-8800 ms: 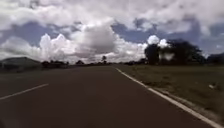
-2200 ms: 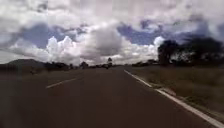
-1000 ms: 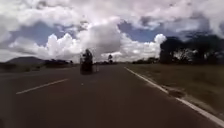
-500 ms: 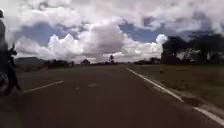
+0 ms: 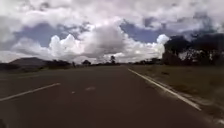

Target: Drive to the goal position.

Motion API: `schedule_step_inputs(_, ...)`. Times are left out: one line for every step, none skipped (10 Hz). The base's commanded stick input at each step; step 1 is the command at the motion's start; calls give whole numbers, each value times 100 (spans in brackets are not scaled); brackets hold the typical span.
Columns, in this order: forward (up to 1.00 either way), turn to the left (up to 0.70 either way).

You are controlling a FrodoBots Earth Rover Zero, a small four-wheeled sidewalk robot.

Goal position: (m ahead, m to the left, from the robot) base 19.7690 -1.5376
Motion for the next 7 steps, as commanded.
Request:
schedule_step_inputs(100, -34)
schedule_step_inputs(100, -28)
schedule_step_inputs(100, -22)
schedule_step_inputs(100, -11)
schedule_step_inputs(100, -1)
schedule_step_inputs(100, 0)
schedule_step_inputs(100, 0)
